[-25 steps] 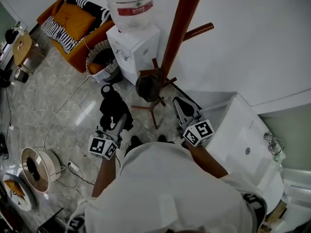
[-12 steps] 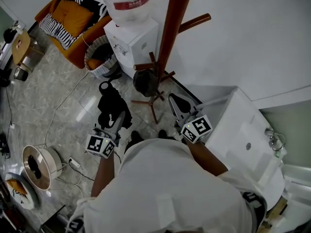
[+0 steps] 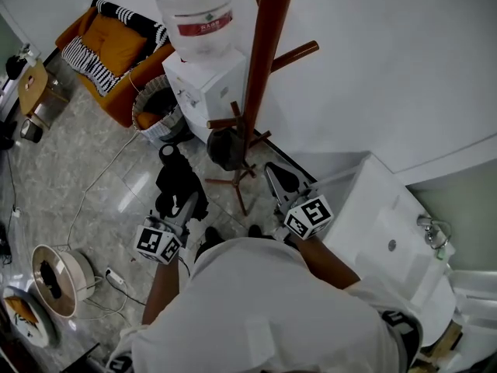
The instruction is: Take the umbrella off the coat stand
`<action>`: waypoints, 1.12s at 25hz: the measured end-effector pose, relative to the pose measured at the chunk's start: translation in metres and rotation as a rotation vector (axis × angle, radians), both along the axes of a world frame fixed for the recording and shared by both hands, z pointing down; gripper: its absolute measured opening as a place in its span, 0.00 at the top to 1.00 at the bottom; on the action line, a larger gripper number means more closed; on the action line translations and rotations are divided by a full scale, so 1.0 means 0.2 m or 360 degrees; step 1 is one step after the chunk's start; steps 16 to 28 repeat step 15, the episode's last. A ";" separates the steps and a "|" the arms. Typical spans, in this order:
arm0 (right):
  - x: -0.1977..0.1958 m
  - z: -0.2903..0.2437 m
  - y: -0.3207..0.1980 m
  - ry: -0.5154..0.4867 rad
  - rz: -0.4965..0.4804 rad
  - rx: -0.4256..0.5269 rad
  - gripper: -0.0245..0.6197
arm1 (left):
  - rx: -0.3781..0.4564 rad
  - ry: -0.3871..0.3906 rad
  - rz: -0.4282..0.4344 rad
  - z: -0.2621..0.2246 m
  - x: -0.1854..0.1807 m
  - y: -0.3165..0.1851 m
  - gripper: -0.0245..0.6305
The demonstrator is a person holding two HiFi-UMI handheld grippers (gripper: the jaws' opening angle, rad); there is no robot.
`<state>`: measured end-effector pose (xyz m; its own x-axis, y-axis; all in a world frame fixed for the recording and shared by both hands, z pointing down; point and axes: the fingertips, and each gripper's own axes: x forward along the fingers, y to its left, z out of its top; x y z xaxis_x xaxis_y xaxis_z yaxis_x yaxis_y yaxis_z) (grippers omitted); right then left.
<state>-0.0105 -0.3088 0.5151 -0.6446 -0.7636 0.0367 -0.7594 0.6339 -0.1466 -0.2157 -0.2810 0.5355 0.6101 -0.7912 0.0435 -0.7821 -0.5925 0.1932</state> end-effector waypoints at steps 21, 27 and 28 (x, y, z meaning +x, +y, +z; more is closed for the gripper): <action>0.02 -0.03 0.06 0.0012 -0.0006 -0.0015 0.94 | -0.0018 0.0006 -0.0008 -0.04 -0.03 0.05 0.55; 0.02 -0.03 0.06 0.0012 -0.0006 -0.0015 0.94 | -0.0018 0.0006 -0.0008 -0.04 -0.03 0.05 0.55; 0.02 -0.03 0.06 0.0012 -0.0006 -0.0015 0.94 | -0.0018 0.0006 -0.0008 -0.04 -0.03 0.05 0.55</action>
